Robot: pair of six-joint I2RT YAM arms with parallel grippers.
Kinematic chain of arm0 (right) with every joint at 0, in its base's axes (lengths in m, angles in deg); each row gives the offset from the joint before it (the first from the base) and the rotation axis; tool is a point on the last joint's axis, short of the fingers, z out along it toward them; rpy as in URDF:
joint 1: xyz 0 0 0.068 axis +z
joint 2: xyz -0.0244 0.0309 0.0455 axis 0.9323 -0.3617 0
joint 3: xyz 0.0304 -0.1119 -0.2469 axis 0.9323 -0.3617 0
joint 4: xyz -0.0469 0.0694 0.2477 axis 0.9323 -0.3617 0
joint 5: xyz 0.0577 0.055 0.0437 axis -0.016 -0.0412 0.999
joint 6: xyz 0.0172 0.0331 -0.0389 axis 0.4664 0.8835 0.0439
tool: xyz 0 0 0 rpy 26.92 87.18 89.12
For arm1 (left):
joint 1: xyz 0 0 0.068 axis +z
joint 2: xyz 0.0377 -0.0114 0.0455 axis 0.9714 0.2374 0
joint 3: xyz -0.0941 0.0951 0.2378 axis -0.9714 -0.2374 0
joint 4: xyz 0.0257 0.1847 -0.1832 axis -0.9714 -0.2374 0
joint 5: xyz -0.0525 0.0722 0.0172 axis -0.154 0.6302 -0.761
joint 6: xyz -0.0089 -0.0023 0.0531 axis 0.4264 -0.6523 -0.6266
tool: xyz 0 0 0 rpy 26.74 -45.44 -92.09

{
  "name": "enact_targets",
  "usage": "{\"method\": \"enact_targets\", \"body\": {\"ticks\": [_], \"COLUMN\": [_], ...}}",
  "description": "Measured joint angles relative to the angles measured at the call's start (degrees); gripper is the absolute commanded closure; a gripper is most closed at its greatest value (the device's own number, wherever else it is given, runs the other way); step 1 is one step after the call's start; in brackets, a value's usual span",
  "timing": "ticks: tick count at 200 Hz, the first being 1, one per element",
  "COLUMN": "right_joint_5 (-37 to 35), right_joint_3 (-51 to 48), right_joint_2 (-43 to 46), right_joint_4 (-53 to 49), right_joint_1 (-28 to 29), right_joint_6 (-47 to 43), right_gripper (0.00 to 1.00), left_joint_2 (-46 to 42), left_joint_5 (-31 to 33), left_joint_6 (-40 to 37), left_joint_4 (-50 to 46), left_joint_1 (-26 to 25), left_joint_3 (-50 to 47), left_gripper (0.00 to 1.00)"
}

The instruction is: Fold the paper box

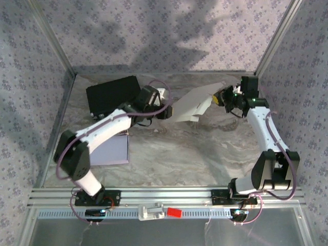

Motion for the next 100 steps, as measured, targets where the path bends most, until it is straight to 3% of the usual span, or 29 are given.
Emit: {"method": "enact_targets", "body": {"ticks": [24, 41, 68, 100], "right_joint_5": [1.09, 2.21, 3.48, 4.09], "right_joint_3": [4.98, 6.86, 7.43, 8.13], "right_joint_2": [-2.78, -3.65, -3.82, -3.82], "right_joint_4": [-1.62, -2.82, -4.37, -6.4], "right_joint_1": [-1.66, -2.8, -3.98, -4.57], "right_joint_6": [3.06, 5.11, 7.78, 9.49], "right_gripper": [1.0, 1.0, 1.0, 1.0], "left_joint_2": [-5.27, -4.85, 0.35, 7.93], "left_joint_5": [2.91, 6.29, 11.34, 14.19], "left_joint_6": [-11.67, -17.49, -24.3, -28.85], "left_joint_4": [5.46, 6.97, 9.16, 11.63], "left_joint_1": [-5.2, -6.05, -5.62, -5.95], "left_joint_3": [-7.19, -9.92, -9.62, -5.64], "left_gripper": [0.52, 0.46, 0.36, 0.34]}}
